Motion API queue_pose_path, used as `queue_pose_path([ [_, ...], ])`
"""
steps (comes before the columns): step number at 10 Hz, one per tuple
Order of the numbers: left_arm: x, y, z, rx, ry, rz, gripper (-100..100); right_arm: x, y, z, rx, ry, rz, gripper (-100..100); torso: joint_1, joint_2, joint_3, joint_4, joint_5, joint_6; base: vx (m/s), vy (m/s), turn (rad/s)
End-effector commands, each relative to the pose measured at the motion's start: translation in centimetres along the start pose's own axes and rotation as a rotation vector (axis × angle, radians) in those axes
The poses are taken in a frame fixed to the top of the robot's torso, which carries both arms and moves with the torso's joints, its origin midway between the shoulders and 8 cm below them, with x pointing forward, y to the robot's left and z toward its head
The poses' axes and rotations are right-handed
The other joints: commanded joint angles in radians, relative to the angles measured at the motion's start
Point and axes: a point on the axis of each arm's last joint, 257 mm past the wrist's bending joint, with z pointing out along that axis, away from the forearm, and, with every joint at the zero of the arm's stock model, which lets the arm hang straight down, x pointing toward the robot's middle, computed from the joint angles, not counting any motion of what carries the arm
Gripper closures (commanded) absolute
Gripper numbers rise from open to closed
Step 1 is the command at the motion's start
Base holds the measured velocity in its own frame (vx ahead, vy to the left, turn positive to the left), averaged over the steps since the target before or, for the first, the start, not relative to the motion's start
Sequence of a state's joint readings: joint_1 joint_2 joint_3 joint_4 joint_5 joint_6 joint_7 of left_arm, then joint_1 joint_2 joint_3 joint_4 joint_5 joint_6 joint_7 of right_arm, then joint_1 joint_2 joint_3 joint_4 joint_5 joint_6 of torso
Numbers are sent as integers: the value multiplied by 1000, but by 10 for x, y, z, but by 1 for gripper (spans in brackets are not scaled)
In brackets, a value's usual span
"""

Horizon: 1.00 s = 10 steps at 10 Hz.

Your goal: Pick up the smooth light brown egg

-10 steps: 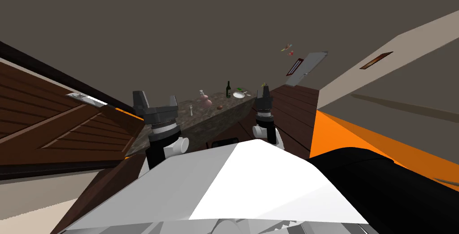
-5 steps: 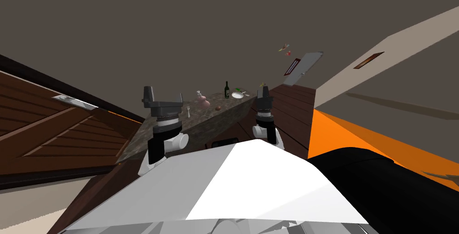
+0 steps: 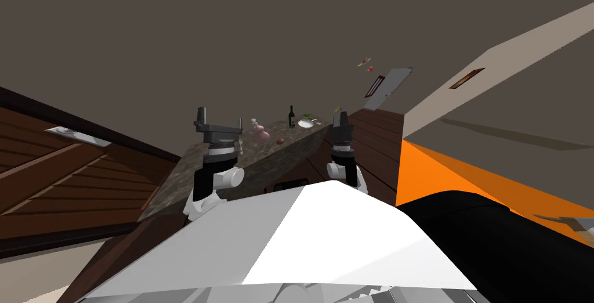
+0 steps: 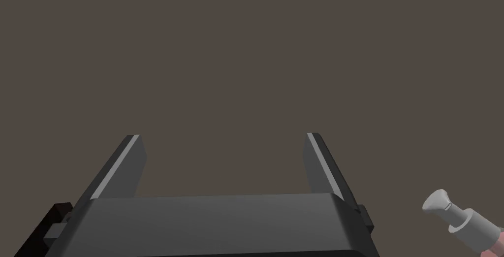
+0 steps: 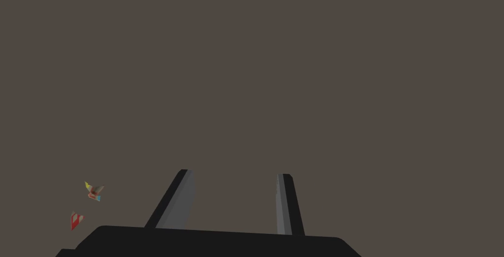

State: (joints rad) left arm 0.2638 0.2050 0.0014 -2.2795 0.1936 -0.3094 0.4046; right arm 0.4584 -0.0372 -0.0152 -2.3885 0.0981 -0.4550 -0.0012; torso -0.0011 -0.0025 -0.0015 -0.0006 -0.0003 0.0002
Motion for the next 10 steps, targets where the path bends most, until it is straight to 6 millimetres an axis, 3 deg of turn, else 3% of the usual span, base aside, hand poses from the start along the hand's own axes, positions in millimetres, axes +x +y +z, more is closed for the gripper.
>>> queue_pose_path([
  [1,0,8,6,-30,-4,-46,-100,0,0,0,0,0,0,0,0,0,0,0,0,0,24,-11,-33],
  [6,6,36,37,-116,8,-285,-100,0,0,0,0,0,0,0,-1,1,0,0,0,0,23,-18,-57],
  [10,7,59,46,-200,-12,-377,-100,0,0,0,0,0,0,0,0,1,1,0,0,-1,14,-14,-38],
])
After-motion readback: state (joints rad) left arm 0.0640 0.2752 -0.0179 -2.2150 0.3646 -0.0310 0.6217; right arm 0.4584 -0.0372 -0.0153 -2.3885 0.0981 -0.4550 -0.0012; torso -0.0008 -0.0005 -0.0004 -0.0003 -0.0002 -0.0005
